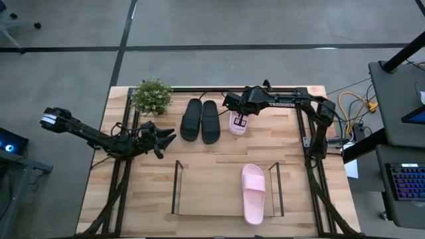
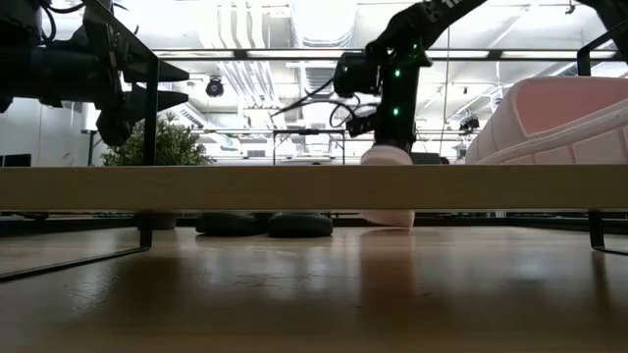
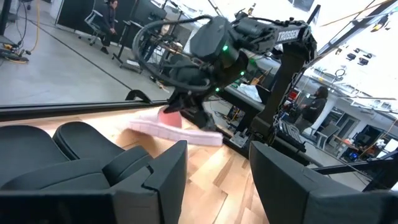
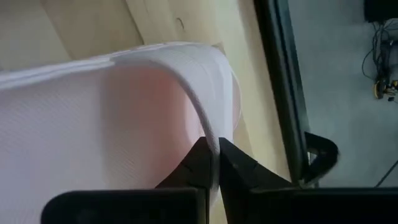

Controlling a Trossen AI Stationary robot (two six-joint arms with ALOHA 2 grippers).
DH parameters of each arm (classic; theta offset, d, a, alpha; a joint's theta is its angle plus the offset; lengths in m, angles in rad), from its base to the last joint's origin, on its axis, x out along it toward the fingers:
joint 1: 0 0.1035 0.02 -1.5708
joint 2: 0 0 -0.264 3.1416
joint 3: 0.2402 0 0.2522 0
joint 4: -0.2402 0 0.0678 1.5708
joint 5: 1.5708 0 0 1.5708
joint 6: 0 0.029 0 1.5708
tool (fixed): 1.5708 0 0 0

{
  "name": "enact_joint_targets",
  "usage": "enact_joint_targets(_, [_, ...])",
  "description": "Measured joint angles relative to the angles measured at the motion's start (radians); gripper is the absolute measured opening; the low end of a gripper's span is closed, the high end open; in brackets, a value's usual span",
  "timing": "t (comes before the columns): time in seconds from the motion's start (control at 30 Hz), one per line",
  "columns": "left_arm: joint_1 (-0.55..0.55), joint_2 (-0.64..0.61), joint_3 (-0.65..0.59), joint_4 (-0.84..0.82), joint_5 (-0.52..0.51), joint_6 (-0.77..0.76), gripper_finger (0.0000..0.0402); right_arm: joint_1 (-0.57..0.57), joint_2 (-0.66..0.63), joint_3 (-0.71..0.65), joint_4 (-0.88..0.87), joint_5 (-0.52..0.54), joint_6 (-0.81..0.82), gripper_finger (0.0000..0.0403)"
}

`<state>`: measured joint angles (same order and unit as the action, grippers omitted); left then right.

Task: Pick and place slides into the shelf
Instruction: Put the pink slide on the shelf

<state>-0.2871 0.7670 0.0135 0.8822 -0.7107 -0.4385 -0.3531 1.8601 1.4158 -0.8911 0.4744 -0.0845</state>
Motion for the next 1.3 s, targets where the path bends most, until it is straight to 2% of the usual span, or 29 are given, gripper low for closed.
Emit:
enact_joint_targets(0.13, [0.000,0.005,0.000,0.000,0.000,0.000,0.0160,0.019,-0.050,0.000,-0.008,0.050,0.002,0.0010])
enact_joint_targets(0.47, [0.000,0.025,-0.001,-0.001,0.000,0.000,0.0160,0.086,-0.170,0.000,-0.070,0.080,0.112,0.0009])
enact_joint_targets(0.77, [0.000,0.023,-0.001,-0.001,0.000,0.000,0.0160,0.273,-0.263,0.022,-0.195,0.116,0.322,0.0009])
enact_joint_targets(0.97, [0.000,0.024,-0.001,-0.001,0.000,0.000,0.0160,0.390,-0.250,0.107,-0.278,0.132,0.442,0.0009])
enact_joint_targets(1.3, [0.000,0.024,-0.001,-0.001,0.001,0.000,0.0160,0.545,-0.144,0.314,-0.467,0.158,0.600,0.0009])
